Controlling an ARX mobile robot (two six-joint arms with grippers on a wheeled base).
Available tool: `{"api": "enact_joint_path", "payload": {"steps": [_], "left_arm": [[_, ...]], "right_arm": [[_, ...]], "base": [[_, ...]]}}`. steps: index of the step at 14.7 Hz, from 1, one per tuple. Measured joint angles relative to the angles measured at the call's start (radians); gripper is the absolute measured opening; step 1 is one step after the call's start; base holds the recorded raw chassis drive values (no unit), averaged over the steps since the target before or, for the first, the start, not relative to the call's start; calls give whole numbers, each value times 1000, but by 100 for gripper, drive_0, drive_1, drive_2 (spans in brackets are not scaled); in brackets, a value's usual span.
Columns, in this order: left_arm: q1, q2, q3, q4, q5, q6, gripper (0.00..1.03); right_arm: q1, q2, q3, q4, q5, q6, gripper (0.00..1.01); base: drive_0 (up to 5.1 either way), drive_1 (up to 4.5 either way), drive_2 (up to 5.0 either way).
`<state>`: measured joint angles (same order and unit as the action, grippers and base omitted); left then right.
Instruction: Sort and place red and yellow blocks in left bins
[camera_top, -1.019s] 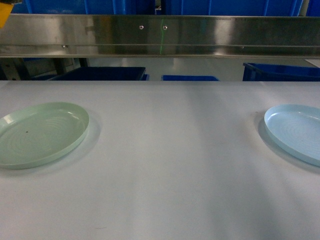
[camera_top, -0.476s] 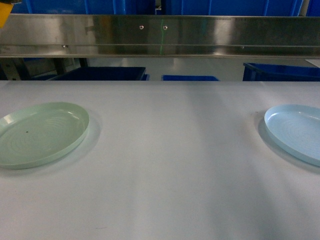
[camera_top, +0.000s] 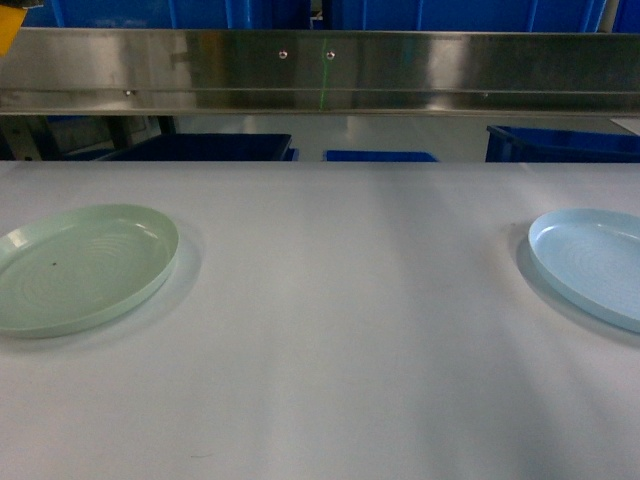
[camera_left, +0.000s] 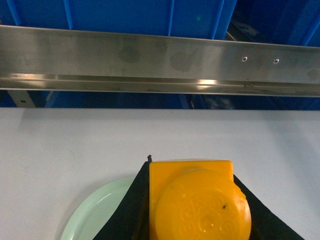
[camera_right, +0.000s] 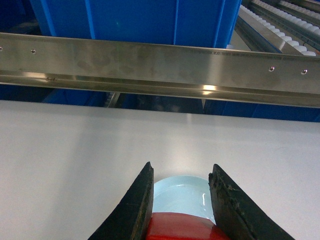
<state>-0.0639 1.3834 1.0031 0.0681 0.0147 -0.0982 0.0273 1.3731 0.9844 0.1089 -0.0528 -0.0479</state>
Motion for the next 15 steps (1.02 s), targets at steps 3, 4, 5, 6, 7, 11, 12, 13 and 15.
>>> {"api": "enact_joint_path", "payload": {"steps": [3,4,5,6,7,11,12,13,15], "left_arm": [[0,0,0,0,0,0,27],[-2,-1,0,3,1,0,27],[-10,-3,0,2,7,0,27],[-10,-3,0,1,7,0,27],[-8,-3,0,1,6,0,27],[-3,-3,-2,0,3,0,27],[-4,-3,-2,0,3,0,27],[-4,-3,-2,0,4,0,27],[-4,-3,-2,1,3,0,27]], "right_arm": [[0,0,0,0,0,0,28],[-2,0,0,-3,1,0,28],[-1,1,0,-2,0,2,28],[0,1,0,0,-1,2,28],[-1,1,0,0,-1,2,28],[0,2,0,2,-1,2,28],[0,2,0,-3,-1,3,28],[0,2,0,-2,-1,3,28],[0,2,0,-3,-1,2,28]], "base": [[-165,83,83],[-496,249,249],[-496,249,249],[-496,249,249],[-496,249,249],[-496,249,249],[-496,249,249],[-496,249,249],[-496,249,249]]}}
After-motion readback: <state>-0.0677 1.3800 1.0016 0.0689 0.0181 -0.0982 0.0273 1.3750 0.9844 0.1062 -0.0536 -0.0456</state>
